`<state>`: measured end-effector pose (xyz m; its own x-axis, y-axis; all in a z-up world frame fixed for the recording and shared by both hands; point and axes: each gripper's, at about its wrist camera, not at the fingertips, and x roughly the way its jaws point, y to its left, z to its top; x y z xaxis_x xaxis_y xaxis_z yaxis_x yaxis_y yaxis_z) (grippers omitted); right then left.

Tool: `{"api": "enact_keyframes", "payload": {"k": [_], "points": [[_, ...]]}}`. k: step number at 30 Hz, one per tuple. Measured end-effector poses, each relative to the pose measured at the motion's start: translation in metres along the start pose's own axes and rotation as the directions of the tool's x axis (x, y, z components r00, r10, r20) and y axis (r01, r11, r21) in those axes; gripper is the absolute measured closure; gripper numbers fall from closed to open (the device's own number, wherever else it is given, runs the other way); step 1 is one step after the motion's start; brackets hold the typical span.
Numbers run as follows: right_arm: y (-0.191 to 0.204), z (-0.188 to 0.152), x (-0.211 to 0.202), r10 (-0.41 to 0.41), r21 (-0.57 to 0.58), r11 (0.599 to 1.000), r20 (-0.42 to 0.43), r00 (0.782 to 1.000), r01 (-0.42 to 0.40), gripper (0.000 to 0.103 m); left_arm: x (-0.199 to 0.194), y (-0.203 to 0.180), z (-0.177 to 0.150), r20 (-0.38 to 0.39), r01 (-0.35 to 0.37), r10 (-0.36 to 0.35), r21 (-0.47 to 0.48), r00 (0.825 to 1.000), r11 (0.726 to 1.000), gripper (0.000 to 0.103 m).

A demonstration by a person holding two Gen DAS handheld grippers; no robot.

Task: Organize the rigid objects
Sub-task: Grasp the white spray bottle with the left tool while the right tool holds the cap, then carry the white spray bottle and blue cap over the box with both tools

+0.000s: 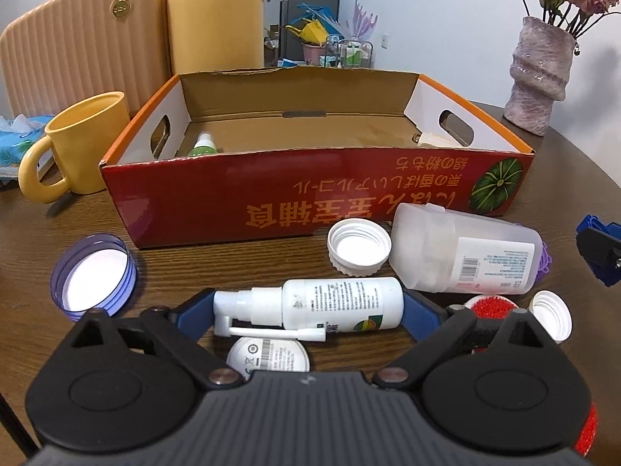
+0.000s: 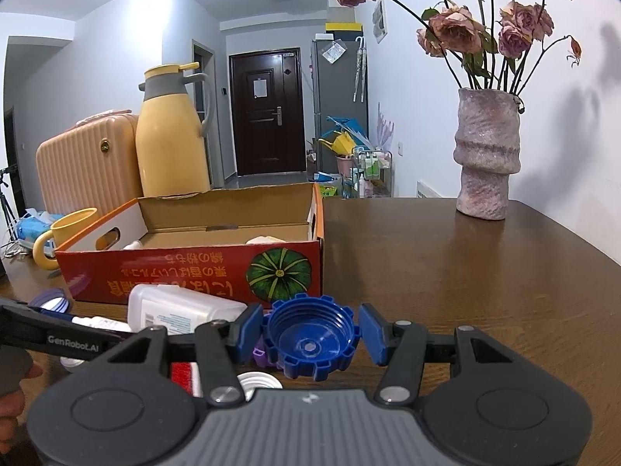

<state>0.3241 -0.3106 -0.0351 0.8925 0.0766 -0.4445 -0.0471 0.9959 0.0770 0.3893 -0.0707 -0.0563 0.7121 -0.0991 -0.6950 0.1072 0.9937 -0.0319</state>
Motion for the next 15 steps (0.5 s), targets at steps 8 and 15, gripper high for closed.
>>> {"api": "enact_keyframes", "payload": {"k": [8, 15], "points": [[-0.002, 0.000, 0.000, -0.002, 0.008, 1.000, 0.007, 1.000, 0.002, 0.049, -0.007, 0.004, -0.002, 0.026, -0.017, 0.017, -0.010, 1.000, 1.000, 0.005], [-0.003, 0.000, -0.002, -0.013, 0.013, 1.000, 0.026, 1.000, 0.013, 0.049, -0.028, 0.007, -0.004, 0.106, -0.054, 0.054, -0.004, 0.993, 0.999, 0.005]]}}
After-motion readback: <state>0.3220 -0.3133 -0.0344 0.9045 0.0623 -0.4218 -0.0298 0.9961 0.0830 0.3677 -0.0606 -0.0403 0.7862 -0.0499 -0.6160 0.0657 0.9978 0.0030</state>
